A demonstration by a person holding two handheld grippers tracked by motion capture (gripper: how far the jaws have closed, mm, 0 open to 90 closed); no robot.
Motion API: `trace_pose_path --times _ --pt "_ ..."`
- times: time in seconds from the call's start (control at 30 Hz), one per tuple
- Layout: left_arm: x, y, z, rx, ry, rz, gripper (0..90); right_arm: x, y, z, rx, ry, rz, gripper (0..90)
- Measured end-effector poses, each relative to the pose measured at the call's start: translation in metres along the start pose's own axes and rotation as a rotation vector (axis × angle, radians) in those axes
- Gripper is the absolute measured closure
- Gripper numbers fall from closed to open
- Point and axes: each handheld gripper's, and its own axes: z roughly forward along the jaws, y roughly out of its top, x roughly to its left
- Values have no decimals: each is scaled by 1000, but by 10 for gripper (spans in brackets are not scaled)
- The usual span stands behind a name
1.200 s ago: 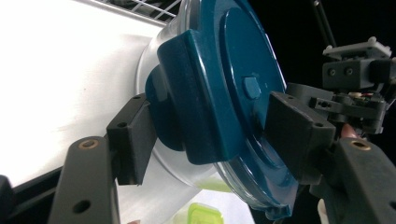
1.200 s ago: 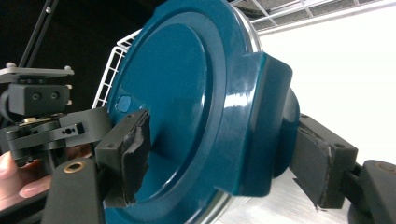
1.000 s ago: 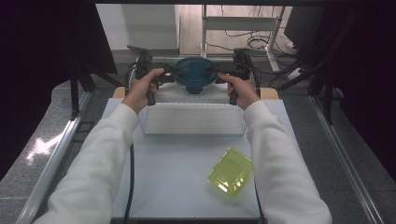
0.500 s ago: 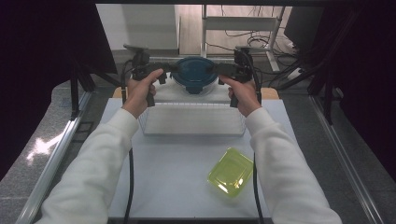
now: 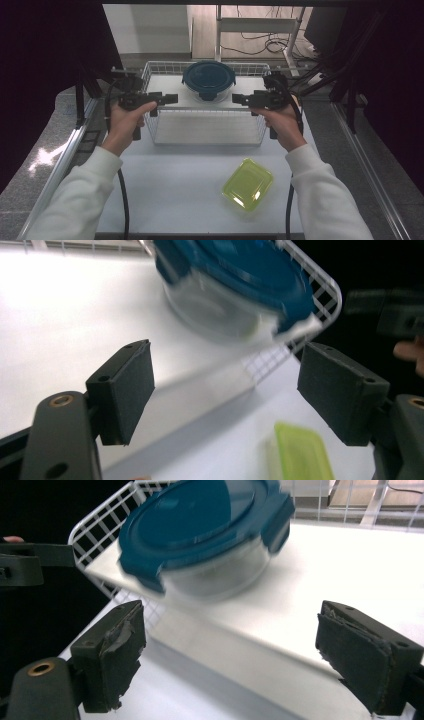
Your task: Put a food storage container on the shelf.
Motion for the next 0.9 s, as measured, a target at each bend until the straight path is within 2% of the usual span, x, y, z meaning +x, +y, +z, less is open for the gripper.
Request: trace_pose_path --times 0.07,0.1,0.13,0.23,0.27,0.3,0.33,0.4,0.43,0.47,0.5,0.53,0.57,0.6,0.63,0.67,0.77,0.83,0.9 --pt "-4 -14 -7 9 -1 -1 221 0 -10 -8 -2 -5 -19 131" --pt "-4 -14 -7 9 -1 -1 221 0 -10 -8 -2 -5 -19 131" --pt "-8 -29 -12 17 0 14 222 0 -22 -17 -6 -1 -22 134" --pt "-12 -51 -17 30 22 30 227 -2 -39 -26 -13 2 -21 148" --pt "-12 -51 -17 30 22 30 227 -2 -45 -29 -8 5 -17 149" --pt "-14 -65 -20 41 37 47 226 -2 -50 -31 -5 5 -19 152" --pt "-16 -71 -21 42 39 52 226 -2 -56 -34 -2 0 -22 156" --pt "-22 -82 -23 53 38 83 225 -2 -66 -39 2 -5 -30 161" --pt "-22 -82 -23 53 38 83 225 -2 -71 -41 6 -10 -36 162" --pt "-25 -88 -24 60 46 101 225 -2 -71 -41 6 -10 -36 162" --pt "-27 -95 -24 70 57 123 224 0 -82 -45 24 -36 -80 162" --pt "-30 -104 -24 80 58 139 225 1 -85 -46 25 -36 -91 162" --pt "-30 -104 -24 80 58 139 224 1 -85 -46 25 -36 -91 162" --pt "-31 -111 -25 88 58 150 224 2 -97 -48 41 -36 -106 162" --pt "-31 -117 -24 93 55 150 224 2 -97 -48 41 -36 -106 162" --pt "-31 -128 -24 104 44 142 223 4 -108 -50 48 -47 -116 167" --pt "-29 -147 -20 133 42 134 222 6 -121 -52 65 -40 -118 176" --pt "-28 -156 -19 144 58 141 221 8 -130 -53 74 -34 -124 189" --pt "-26 -163 -20 146 43 129 222 9 -139 -55 82 -25 -117 196"
